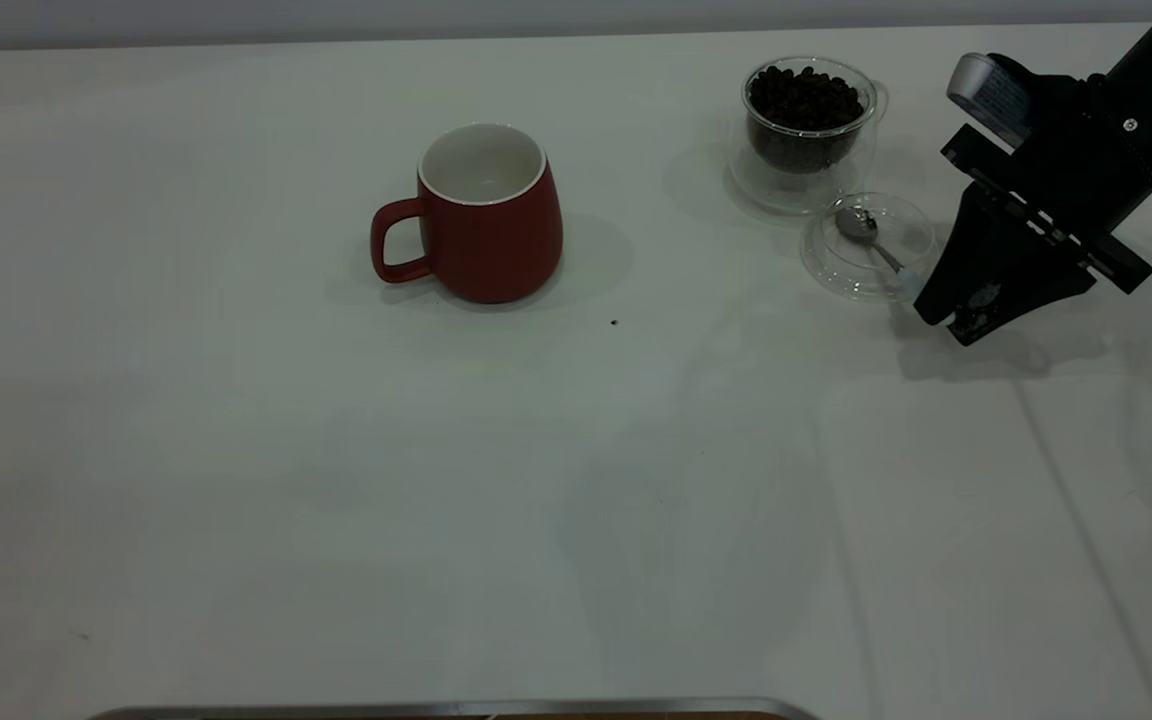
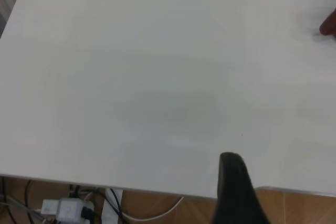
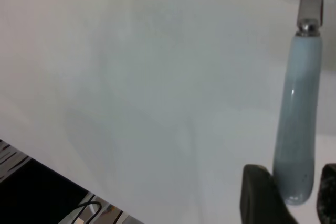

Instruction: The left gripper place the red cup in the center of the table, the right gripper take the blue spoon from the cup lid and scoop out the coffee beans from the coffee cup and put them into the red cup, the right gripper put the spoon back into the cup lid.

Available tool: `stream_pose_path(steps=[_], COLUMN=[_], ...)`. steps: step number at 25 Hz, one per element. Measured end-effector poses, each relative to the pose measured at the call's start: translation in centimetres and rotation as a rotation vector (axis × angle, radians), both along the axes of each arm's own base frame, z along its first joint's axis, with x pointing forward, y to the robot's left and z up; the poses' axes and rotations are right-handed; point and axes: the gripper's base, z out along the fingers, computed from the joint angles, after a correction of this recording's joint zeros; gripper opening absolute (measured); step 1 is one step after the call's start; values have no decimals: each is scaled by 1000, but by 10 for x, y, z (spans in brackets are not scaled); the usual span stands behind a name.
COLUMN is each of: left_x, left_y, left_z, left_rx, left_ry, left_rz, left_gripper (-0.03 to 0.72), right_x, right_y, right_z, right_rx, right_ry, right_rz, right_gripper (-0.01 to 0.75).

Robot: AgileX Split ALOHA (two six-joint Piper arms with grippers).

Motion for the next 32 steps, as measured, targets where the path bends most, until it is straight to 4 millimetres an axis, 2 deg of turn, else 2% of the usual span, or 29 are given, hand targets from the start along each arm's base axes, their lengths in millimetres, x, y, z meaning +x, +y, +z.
stream_pose_path(steps=[5, 8, 13, 17, 19, 22, 25, 29, 32], left_x=[0, 0, 0, 0, 0, 0, 0, 0, 0], left_y=[0, 0, 0, 0, 0, 0, 0, 0, 0], left_z=[0, 0, 0, 0, 0, 0, 0, 0, 0], left_rx=[0, 0, 0, 0, 0, 0, 0, 0, 0], left_ry=[0, 0, 0, 0, 0, 0, 0, 0, 0], left_rz=[0, 0, 0, 0, 0, 0, 0, 0, 0], left_gripper=[518, 518, 518, 518, 518, 518, 518, 518, 518], right_x=[-2, -1, 6, 10, 10, 2, -18, -65, -110], right_y=[0, -4, -8, -5, 0, 14, 28, 31, 22], right_z=[2, 14, 52, 91, 116, 173, 241, 321, 356], right_rx=[4, -35, -85, -108, -136, -214, -338, -468, -514], right_ry=[19, -9, -86, -180, -240, -357, -500, -652, -719], right_rz=[23, 65, 75, 92, 126, 191, 240, 236, 204], right_gripper=[336, 337, 338, 340, 340, 340, 340, 341, 341])
